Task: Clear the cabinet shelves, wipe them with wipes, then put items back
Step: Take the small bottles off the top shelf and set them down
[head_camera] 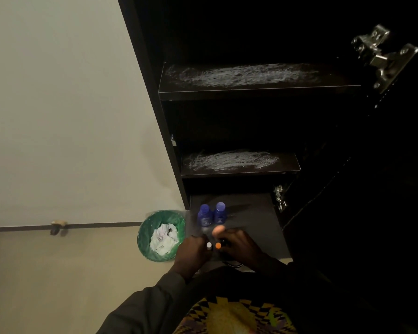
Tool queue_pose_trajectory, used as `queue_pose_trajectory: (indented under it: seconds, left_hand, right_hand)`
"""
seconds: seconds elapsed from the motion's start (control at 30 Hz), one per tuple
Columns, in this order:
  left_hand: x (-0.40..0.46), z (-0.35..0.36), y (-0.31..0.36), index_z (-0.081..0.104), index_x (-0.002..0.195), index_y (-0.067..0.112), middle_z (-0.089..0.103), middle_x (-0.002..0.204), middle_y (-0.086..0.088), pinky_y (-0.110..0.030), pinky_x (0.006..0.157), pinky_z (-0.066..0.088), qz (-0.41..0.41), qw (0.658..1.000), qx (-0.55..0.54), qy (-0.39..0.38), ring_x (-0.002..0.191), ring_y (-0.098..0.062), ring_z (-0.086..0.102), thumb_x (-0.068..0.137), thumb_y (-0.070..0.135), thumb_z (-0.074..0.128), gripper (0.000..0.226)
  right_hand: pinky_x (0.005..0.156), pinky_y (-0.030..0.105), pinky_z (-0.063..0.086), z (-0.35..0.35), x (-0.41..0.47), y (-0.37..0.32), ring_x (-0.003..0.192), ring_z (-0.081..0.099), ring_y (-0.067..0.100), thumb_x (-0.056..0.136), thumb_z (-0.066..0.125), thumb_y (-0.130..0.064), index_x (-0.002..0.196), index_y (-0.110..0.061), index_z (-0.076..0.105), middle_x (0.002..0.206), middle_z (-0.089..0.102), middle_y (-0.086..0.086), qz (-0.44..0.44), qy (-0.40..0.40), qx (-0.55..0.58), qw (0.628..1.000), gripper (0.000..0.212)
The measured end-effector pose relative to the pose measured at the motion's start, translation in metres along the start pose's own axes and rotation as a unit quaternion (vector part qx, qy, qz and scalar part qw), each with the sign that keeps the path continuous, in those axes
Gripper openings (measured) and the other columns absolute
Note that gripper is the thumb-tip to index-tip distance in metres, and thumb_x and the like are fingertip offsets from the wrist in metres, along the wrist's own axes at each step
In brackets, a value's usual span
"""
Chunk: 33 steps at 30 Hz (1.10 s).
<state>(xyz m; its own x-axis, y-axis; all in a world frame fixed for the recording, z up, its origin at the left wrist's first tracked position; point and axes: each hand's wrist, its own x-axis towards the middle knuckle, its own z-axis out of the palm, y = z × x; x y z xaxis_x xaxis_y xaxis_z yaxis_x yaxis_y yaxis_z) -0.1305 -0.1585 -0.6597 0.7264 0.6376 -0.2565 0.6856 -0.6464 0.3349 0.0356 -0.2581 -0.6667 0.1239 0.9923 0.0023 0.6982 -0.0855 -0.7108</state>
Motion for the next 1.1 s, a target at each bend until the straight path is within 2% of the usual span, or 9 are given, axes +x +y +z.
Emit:
queue_pose_trajectory:
  seconds: [0.13,0.33,0.47,0.57,0.63,0.8,0.83,0.97,1.1]
  left_hand:
    - [-0.002,-0.003,0.001,0.063,0.095,0.018,0.071,0.087,-0.008,-0.038,0.066,0.053,-0.004,1.0,-0.005,0.0,0.083,-0.031,0.067,0.079,0.046,0.057,0.033]
    - [-0.007,-0.007,0.003,0.065,0.099,0.016,0.071,0.094,-0.013,-0.039,0.069,0.05,-0.019,1.0,0.016,0.008,0.092,-0.035,0.066,0.085,0.043,0.058,0.032]
    - [-0.01,-0.013,0.005,0.065,0.095,0.017,0.071,0.09,-0.013,-0.039,0.066,0.049,-0.022,1.0,0.01,0.01,0.089,-0.036,0.066,0.083,0.047,0.058,0.034]
    - [-0.013,-0.022,0.008,0.066,0.087,0.015,0.07,0.085,-0.013,-0.037,0.063,0.048,-0.034,0.999,-0.007,0.02,0.084,-0.034,0.067,0.083,0.048,0.058,0.034]
    - [-0.015,-0.027,0.009,0.066,0.083,0.015,0.07,0.083,-0.011,-0.036,0.064,0.049,-0.049,0.998,-0.017,0.028,0.081,-0.032,0.067,0.084,0.052,0.055,0.038]
    - [-0.021,-0.048,0.016,0.06,0.075,0.02,0.068,0.078,-0.003,-0.031,0.061,0.045,-0.081,0.994,-0.019,0.065,0.076,-0.025,0.065,0.086,0.065,0.044,0.049]
    - [-0.022,-0.053,0.018,0.06,0.074,0.02,0.068,0.076,-0.001,-0.03,0.061,0.045,-0.083,0.993,-0.024,0.075,0.074,-0.023,0.065,0.087,0.064,0.045,0.048]
    - [-0.021,-0.073,0.028,0.058,0.07,0.018,0.065,0.067,0.0,-0.032,0.06,0.049,-0.085,0.987,-0.05,0.125,0.064,-0.019,0.062,0.088,0.062,0.044,0.05]
    - [-0.014,-0.092,0.038,0.054,0.064,0.017,0.058,0.057,0.001,-0.033,0.054,0.047,-0.076,0.974,-0.098,0.187,0.054,-0.012,0.056,0.088,0.066,0.037,0.058]
  right_hand:
    - [0.08,-0.006,0.027,-0.002,-0.002,-0.004,0.09,0.063,0.011,0.079,0.073,-0.019,0.101,-0.012,0.072,0.101,0.072,0.004,0.01,-0.009,-0.006,1.0,0.023]
    - [0.078,0.008,0.038,-0.003,-0.002,-0.007,0.089,0.061,0.01,0.078,0.072,-0.022,0.103,-0.016,0.071,0.101,0.072,0.002,0.009,0.0,-0.035,0.999,0.026]
    - [0.08,0.004,0.033,-0.003,-0.003,-0.009,0.092,0.062,0.011,0.079,0.07,-0.028,0.107,-0.018,0.07,0.102,0.072,0.0,0.016,0.003,-0.042,0.999,0.03]
    - [0.085,0.02,0.048,-0.006,-0.003,-0.009,0.095,0.066,0.015,0.08,0.071,-0.028,0.111,-0.016,0.07,0.105,0.072,0.002,0.025,0.01,-0.048,0.998,0.033]
    - [0.087,0.028,0.053,-0.01,-0.007,-0.01,0.099,0.067,0.017,0.08,0.071,-0.032,0.111,-0.014,0.071,0.108,0.072,0.002,0.017,0.023,-0.053,0.998,0.035]
    - [0.082,0.012,0.046,-0.029,-0.018,-0.027,0.092,0.06,0.001,0.075,0.07,-0.038,0.099,-0.022,0.073,0.099,0.071,-0.007,0.008,0.096,-0.024,0.995,0.03]
    - [0.081,0.012,0.047,-0.03,-0.02,-0.028,0.092,0.06,0.001,0.074,0.071,-0.036,0.099,-0.025,0.072,0.098,0.071,-0.009,0.018,0.106,-0.018,0.994,0.027]
    - [0.077,0.028,0.055,-0.033,-0.021,-0.025,0.091,0.062,-0.003,0.075,0.074,-0.029,0.095,-0.035,0.071,0.097,0.064,-0.021,0.094,0.138,0.028,0.986,0.022]
    - [0.076,0.014,0.049,-0.053,-0.018,-0.048,0.085,0.062,-0.008,0.073,0.078,-0.032,0.084,-0.041,0.068,0.089,0.063,-0.023,0.122,0.19,0.082,0.971,0.018]
